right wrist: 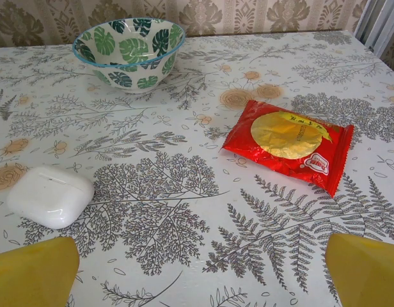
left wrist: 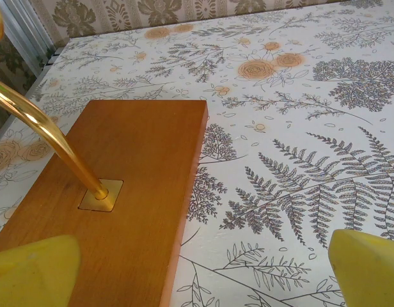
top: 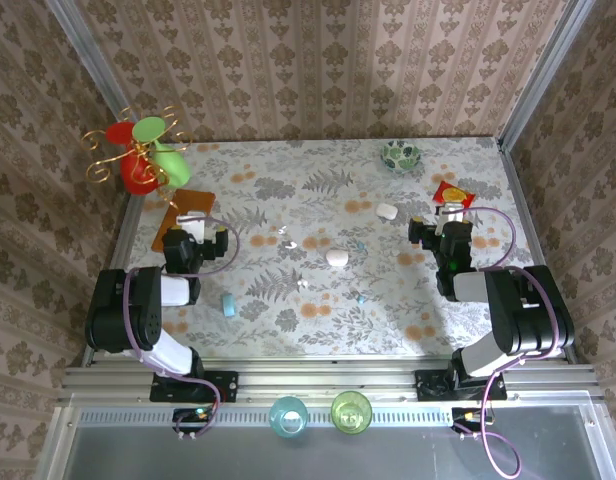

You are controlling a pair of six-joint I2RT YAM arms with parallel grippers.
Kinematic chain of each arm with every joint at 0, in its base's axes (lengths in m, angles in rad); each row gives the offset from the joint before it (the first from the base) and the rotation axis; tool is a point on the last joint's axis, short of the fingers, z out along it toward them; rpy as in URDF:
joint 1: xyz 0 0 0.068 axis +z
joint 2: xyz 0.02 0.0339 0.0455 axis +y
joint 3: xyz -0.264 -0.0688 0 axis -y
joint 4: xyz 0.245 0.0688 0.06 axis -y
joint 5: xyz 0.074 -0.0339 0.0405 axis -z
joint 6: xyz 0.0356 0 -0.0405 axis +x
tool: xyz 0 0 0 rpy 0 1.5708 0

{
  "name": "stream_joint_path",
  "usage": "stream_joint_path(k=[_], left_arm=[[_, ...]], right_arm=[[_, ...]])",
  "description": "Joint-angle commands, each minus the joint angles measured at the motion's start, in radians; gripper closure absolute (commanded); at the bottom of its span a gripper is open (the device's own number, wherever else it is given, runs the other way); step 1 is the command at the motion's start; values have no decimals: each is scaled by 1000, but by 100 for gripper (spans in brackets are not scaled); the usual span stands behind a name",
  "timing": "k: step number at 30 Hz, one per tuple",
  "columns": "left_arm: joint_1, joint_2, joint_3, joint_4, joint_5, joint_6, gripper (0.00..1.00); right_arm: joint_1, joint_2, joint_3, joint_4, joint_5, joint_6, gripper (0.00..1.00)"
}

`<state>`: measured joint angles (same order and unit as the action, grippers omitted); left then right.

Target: Insert the wireless bluetooth earbuds into the charging case

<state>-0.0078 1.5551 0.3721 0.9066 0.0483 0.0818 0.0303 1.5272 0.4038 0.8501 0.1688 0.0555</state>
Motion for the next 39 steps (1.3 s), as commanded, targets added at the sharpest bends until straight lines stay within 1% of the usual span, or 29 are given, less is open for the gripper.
stream_joint_path(k=[1, 8, 17, 21, 24, 28, 29, 30, 33, 34, 37, 39], left_arm=[[0, -2, 21, 3, -10, -9, 0], [-11, -2, 16, 12, -15, 0, 0], [0, -3, 22, 2, -6, -7, 0], [-5, -13, 7, 19, 61, 25, 0], [-12, -33, -12, 31, 95, 45, 0], [-12, -75, -62, 90, 133, 57, 0], [-13, -94, -64, 76, 146, 64, 0], [-16, -135, -54, 16, 165, 71, 0], [-54, -240, 14, -235, 176, 131, 0], [-77, -257, 28, -286, 167, 152, 0], [-132, -266, 36, -314, 178, 187, 0], [-180, -271, 64, -384, 168, 222, 0]], right_arm=[[4, 5, -13, 34, 26, 6, 0], [4, 5, -11, 32, 26, 6, 0], [3, 5, -9, 29, 26, 7, 0], [4, 1, -14, 36, 23, 6, 0], [5, -22, -4, 2, 7, -3, 0], [10, -121, 26, -139, -4, -19, 0], [10, -128, 36, -178, -13, -25, 0], [12, -175, 48, -216, -27, -36, 0], [32, -241, 74, -305, -41, -73, 0], [38, -258, 91, -348, -50, -88, 0], [53, -292, 144, -458, -113, -145, 0], [69, -295, 187, -541, -182, -227, 0]])
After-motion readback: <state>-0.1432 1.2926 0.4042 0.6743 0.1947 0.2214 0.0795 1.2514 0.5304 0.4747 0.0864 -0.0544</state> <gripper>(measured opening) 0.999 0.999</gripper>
